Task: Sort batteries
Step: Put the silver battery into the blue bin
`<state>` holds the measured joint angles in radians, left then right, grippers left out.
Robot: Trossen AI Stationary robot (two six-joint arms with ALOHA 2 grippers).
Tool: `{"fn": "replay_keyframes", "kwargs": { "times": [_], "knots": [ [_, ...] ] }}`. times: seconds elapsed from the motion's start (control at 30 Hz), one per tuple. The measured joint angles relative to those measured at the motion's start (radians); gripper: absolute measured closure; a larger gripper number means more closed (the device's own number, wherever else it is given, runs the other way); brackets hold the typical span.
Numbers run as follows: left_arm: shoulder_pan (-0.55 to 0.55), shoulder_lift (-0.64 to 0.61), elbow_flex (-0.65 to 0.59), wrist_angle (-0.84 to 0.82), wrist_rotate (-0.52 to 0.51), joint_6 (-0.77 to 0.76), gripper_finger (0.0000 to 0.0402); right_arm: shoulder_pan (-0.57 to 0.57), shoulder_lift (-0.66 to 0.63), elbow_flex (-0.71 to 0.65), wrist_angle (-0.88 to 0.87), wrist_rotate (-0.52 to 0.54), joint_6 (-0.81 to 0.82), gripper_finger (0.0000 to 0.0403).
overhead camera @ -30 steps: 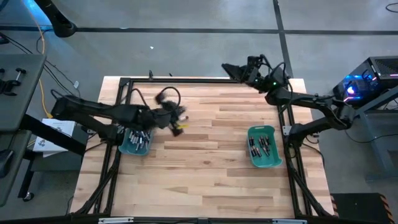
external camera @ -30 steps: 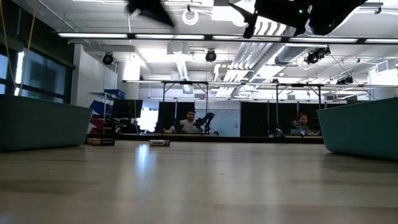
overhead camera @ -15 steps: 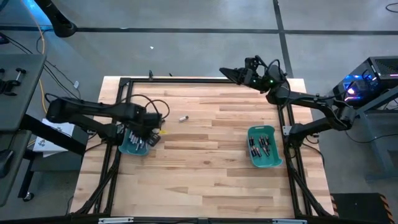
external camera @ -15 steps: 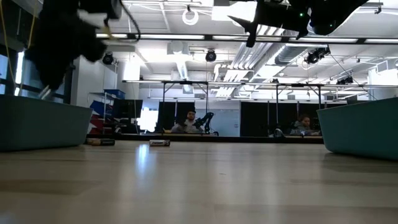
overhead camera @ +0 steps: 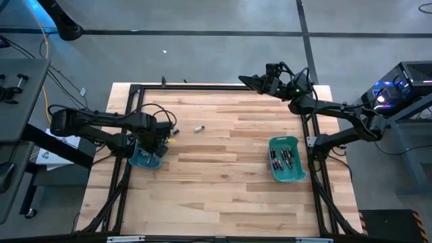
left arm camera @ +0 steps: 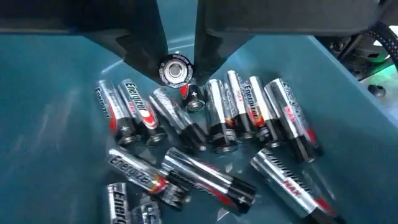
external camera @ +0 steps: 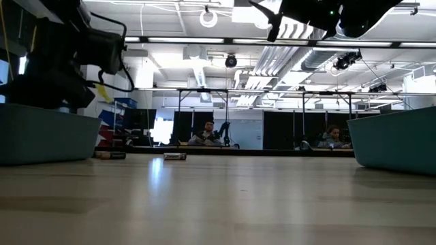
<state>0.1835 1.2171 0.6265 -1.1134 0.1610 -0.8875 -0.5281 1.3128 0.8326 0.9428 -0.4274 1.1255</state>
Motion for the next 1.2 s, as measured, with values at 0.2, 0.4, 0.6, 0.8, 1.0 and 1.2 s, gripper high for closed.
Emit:
{"fn": "replay_keyframes", "kwargs": {
  "times": [0.2, 0.4, 0.6, 0.8, 1.0, 1.2],
  "knots": [
    [0.04, 0.0, 0.025, -0.021, 0.037, 0.075, 0.025, 0.011, 0.0, 0.0, 0.001, 0.0, 0.0, 0.0226],
    [0.091, 0.0, 0.212, -0.182, 0.011, 0.136, 0.0213, 0.013, 0.0, 0.0, 0.001, 0.0, -0.002, 0.0226],
    [0.09, -0.001, 0.445, -0.036, -0.112, 0.306, 0.0216, 0.013, 0.0, 0.0, 0.001, 0.005, -0.007, 0.0226],
    [0.043, 0.024, 0.425, 0.617, -0.228, 0.699, 0.0216, 0.014, 0.0, 0.0, 0.001, 0.001, -0.004, 0.0226],
    [0.097, 0.172, 0.357, 0.888, -0.234, 0.786, 0.0216, 0.043, -0.006, -0.001, 0.014, -0.041, 0.021, 0.0226],
    [0.159, 0.35, 0.292, 0.894, -0.188, 0.717, 0.0216, 0.087, -0.021, -0.001, 0.019, -0.044, 0.013, 0.0226]
  ]
}}
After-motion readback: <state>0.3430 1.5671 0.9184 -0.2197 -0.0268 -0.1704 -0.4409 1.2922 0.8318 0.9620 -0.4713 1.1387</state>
